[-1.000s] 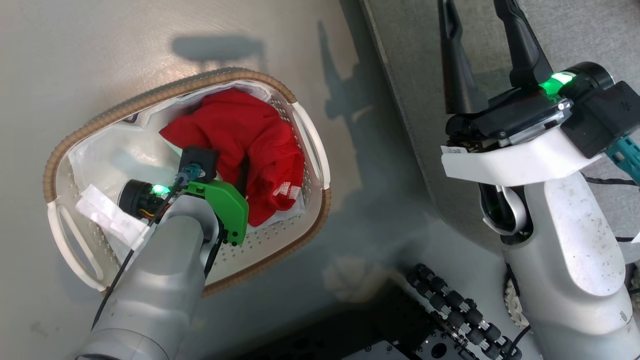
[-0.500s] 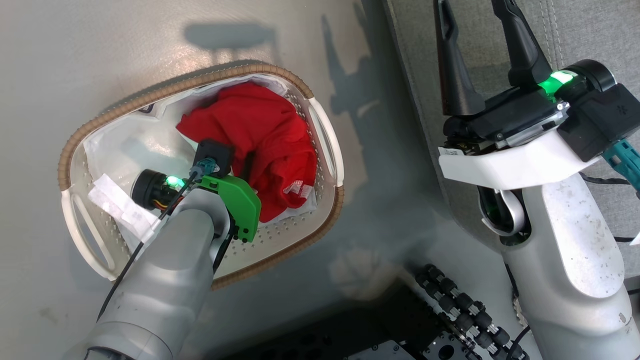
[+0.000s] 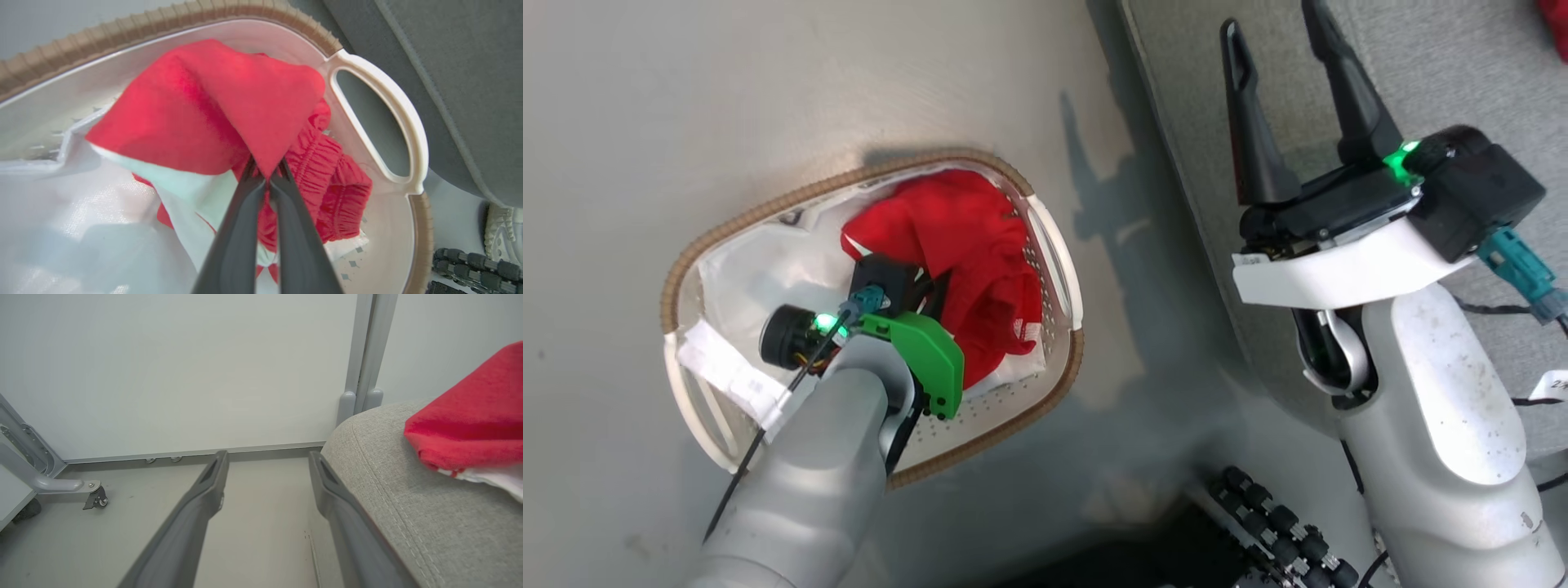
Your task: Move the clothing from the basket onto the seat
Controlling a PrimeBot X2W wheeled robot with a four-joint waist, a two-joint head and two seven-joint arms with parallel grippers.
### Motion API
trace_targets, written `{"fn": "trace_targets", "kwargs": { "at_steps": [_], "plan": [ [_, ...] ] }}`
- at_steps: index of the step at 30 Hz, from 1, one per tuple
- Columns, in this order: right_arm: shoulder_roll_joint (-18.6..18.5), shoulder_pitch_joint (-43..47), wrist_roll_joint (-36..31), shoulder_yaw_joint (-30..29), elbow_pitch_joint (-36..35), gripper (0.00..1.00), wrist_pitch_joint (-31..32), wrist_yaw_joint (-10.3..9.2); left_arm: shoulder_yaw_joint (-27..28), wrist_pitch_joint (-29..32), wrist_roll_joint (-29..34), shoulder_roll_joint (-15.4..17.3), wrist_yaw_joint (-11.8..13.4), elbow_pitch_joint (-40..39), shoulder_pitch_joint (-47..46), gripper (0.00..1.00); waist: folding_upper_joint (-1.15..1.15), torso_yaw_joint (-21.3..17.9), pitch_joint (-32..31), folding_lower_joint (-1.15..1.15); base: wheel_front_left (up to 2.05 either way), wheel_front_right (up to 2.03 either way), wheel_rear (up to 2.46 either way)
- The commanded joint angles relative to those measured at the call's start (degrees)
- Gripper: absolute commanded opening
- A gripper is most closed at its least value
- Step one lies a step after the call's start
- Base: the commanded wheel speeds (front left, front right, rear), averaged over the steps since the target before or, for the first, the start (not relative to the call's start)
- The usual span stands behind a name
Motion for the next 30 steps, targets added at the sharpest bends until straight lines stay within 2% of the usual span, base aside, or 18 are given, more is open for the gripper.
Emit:
{"fn": "trace_targets", "kwargs": {
  "at_steps": [1,11,18,30],
  "plan": [
    [-0.11,1.07,0.50,0.11,0.69,1.00,0.00,-0.08,0.80,-0.17,0.42,0.38,-0.19,-0.73,1.78,0.00,0.00,0.95,-4.01,0.00,0.00,0.00,0.00],
    [-0.15,5.56,0.40,1.00,5.58,1.00,0.00,-0.08,6.65,-0.19,3.07,0.59,-0.23,-8.75,11.83,0.00,0.00,4.47,-15.68,0.00,0.00,0.00,0.00],
    [-0.15,9.90,0.07,0.98,8.19,1.00,-0.01,-0.08,10.89,-0.18,5.30,0.54,-0.26,-17.15,19.46,0.00,0.00,8.02,-23.67,0.00,0.00,0.00,0.00],
    [-0.16,16.31,0.20,0.43,10.79,1.00,-0.01,-0.08,15.54,-0.19,8.35,1.22,-0.26,-32.64,28.35,0.00,0.00,12.34,-33.62,0.00,0.00,0.00,0.00]
  ]
}}
